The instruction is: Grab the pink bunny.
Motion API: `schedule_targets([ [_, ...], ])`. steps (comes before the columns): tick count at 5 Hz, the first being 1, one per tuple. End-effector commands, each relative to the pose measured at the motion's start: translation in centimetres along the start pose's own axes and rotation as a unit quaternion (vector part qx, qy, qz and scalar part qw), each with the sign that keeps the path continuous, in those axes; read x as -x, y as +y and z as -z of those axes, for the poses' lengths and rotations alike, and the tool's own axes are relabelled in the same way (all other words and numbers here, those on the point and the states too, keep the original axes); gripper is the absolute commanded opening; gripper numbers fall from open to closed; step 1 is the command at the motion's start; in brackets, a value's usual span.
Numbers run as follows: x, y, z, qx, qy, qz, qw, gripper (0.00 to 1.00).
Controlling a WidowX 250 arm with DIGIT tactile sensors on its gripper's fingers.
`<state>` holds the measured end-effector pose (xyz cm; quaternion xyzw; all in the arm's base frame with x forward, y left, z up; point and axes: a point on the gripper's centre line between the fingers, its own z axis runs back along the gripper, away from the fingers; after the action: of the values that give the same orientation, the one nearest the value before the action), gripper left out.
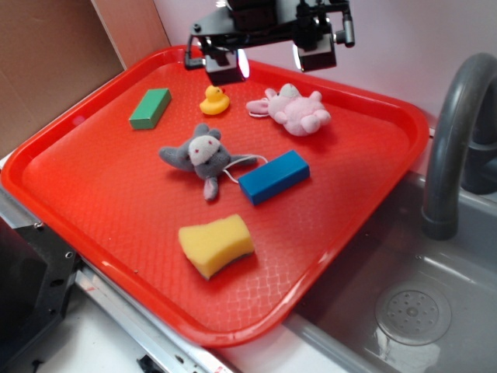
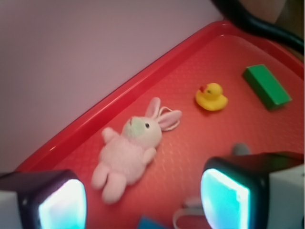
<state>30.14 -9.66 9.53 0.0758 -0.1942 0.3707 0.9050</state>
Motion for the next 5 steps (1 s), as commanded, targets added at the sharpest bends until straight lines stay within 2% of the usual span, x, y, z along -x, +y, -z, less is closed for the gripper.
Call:
schedule_targets([
  [1,-2.9,-2.0,4.5,0.037,0.006,-0.001,0.999,1.0],
  [2,-1.9,-2.6,6.8,0.068,0.061,0.018,0.996,1.0],
  [3,-2.0,-1.4,7.2,0.07,0.112,0.009,0.991,0.0],
  [4,-2.2,-0.5,5.8,0.067,0.096,0.037,0.992,0.0],
  [5,-3.6,0.9,1.1,0.046,0.047,0.12,0.991,0.0],
])
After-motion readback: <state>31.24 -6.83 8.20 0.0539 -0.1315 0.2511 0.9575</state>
